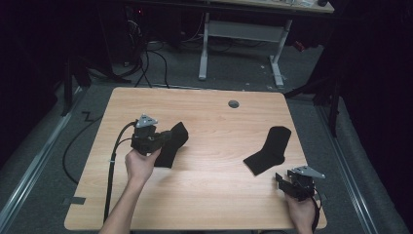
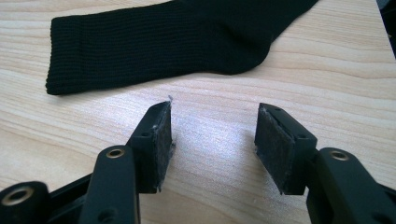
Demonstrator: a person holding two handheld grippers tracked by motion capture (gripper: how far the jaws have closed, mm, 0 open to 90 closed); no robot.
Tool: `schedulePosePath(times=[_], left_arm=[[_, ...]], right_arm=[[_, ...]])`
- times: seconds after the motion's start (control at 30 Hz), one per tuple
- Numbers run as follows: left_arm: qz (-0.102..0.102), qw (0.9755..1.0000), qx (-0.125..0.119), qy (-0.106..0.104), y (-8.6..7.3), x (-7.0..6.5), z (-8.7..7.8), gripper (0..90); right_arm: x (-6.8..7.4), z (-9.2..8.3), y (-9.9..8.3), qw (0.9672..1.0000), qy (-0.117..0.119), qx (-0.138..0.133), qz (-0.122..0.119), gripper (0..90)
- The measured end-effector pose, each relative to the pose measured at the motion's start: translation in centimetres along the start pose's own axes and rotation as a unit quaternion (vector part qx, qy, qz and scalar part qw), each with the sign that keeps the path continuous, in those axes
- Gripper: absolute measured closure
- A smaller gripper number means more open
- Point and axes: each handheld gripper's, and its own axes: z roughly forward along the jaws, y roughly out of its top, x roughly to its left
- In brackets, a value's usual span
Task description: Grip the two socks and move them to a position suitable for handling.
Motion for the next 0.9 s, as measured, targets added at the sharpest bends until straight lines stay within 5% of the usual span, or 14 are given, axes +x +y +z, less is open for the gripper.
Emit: schedulePosePath(times=[0.47, 0.9], left_arm=[[-0.003, 0.9996, -0.002, -0.027, 1.3, -2.1, 2.9, 86.2], [0.010, 0.9994, 0.004, -0.032, 1.7, -4.4, 5.6, 86.1]], right_arm=[[0.0, 0.0, 0.0, 1.0000, 0.002, 0.001, -0.001, 45.9], [0.1, 0.0, 0.0, 1.0000, 0.006, 0.002, -0.005, 45.6]])
